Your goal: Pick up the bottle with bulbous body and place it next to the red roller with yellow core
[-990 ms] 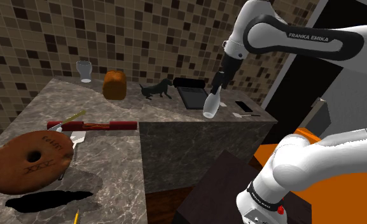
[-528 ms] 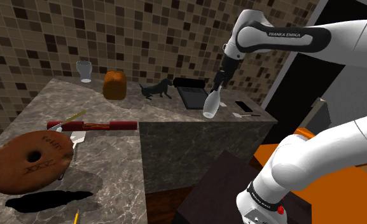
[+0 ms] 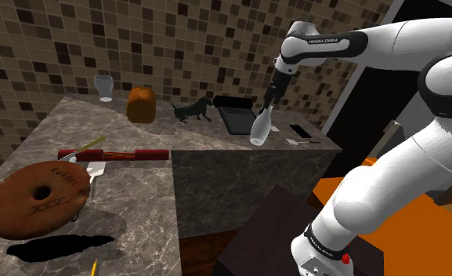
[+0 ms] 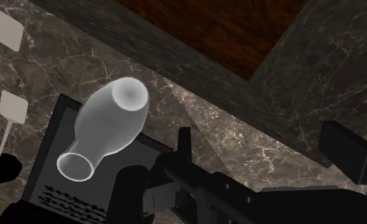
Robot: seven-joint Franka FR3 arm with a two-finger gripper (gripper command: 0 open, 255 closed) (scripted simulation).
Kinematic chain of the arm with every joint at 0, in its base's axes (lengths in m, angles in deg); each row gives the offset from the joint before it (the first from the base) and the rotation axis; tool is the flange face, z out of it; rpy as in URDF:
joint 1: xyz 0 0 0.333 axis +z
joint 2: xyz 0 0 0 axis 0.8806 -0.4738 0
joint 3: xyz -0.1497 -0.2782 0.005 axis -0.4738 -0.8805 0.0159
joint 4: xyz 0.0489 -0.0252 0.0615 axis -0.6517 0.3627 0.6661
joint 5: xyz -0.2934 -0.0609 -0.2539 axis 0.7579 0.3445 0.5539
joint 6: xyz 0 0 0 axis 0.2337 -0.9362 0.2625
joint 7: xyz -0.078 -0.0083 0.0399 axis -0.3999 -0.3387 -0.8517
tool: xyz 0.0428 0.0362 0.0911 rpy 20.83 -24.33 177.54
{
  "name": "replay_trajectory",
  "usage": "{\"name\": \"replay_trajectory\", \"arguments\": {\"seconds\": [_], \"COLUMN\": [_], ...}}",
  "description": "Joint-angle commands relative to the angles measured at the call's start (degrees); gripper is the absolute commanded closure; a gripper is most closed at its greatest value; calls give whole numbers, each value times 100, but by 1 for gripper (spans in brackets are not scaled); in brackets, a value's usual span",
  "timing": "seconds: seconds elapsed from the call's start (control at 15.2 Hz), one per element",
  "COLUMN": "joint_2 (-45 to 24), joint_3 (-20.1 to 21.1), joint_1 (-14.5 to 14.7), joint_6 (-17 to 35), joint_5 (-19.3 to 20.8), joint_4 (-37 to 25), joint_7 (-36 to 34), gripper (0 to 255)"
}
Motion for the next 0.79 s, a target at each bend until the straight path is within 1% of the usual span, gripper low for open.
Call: {"name": "replay_trajectory", "arguments": {"seconds": [0.0, 0.2, 0.4, 0.53, 0.73], "joint_2": [-423, -1076, -1782, -2277, -3041], "joint_3": [-220, -502, -721, -820, -888], "joint_1": [-32, -113, -265, -419, -736], "joint_6": [70, 107, 78, 14, -152], "joint_5": [-145, -444, -825, -1107, -1536], "joint_4": [-306, -819, -1407, -1846, -2587], "joint_7": [320, 799, 1290, 1609, 2042], "gripper": [0, 0, 0, 0, 0]}}
